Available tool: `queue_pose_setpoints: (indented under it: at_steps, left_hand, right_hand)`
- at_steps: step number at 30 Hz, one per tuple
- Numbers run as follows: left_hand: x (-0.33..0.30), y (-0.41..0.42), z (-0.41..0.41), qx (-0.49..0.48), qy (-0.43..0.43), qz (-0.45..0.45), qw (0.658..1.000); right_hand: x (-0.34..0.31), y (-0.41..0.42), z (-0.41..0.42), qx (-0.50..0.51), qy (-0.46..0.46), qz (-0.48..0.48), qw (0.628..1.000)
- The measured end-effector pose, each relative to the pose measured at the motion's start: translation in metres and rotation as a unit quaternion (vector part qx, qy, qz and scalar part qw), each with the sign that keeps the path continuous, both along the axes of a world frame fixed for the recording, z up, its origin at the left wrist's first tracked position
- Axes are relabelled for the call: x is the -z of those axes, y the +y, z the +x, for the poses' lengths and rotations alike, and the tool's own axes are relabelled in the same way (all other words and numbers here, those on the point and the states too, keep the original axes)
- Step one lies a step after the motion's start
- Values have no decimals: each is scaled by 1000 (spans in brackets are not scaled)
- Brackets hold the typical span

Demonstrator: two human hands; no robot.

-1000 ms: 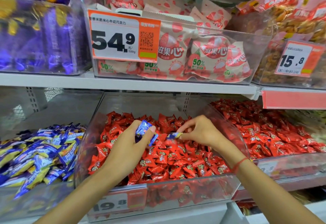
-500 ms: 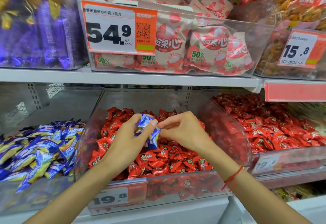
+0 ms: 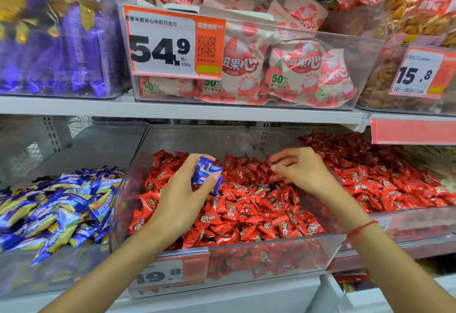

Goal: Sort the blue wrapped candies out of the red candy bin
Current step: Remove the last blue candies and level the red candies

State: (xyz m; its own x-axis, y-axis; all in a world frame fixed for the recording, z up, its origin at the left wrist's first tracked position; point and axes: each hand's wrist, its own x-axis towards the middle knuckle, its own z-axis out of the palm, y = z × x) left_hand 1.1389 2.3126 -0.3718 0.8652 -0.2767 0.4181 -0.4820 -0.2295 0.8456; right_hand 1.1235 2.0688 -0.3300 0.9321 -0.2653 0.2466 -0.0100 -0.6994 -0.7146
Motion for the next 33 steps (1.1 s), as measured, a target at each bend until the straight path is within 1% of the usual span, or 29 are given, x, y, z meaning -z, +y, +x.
queue_pose_setpoints:
  at_steps: [3,5,7,8,9,11,12,13,14,16,18,19,20,21,22,23,24,25,26,27,29,33]
  left_hand:
    - [-1,-2,-2,0,-16,-10,1000]
    - [-3,-3,-5,1,-28,-7,1000]
    - [-3,-3,-6,8,-32,1,999]
    - [-3,-3,-7,11,-31,6,999]
    - [-3,-3,-7,14,-30,11,999]
    - [-3,-2,-6,13,-31,16,999]
    - [-3,-2,-6,12,-33,14,999]
    - [-3,-2,-6,12,-34,11,999]
    - [-4,-1,-6,12,-34,8,999]
    - [-5,0,-7,13,-33,6,999]
    - [-6,0,-7,15,-30,3,999]
    - [-6,0,-8,18,-27,0,999]
    - [-6,0,-8,20,-25,-3,999]
    - [-7,0,-8,21,-22,-7,1000]
    - [-7,-1,-8,22,-20,-11,1000]
    - [-7,-1,-8,25,-18,-18,999]
    - [-8,-2,-8,29,-17,-25,999]
    - [-9,-3,-9,35,-15,-32,999]
    - [-10,-3,-10,41,-14,-36,998]
    - [-11,-4,-11,48,-13,-39,998]
    - [-11,-3,-11,50,-19,-42,998]
    - [-12,-1,-10,40,-14,-31,999]
  right_hand:
    - [0,-10,5,-13,39,-41,998]
    - [2,-4,7,-26,62,-90,994]
    - [4,1,14,-17,65,-136,988]
    - [5,4,19,-14,68,-175,982]
    - [7,5,26,-24,85,-221,971]
    - [15,9,39,-66,160,-313,934]
    - [20,12,45,-72,197,-343,916]
    - [25,14,50,-66,209,-360,907]
    - [30,14,53,-55,198,-366,908]
    - [32,15,55,-35,159,-354,921]
    - [27,13,47,-21,147,-326,934]
    - [24,12,39,-5,126,-291,948]
    - [21,14,30,14,89,-233,968]
    - [17,18,18,23,49,-146,988]
    - [12,26,7,21,18,-29,999]
    - [9,34,-3,3,6,98,995]
    - [6,44,-11,-22,16,209,978]
    - [3,53,-18,-49,36,290,955]
    - [2,61,-22,-70,53,342,936]
    - [1,67,-25,-88,63,370,923]
    - [0,75,-26,-111,68,382,915]
    - [3,77,-27,-121,54,341,931]
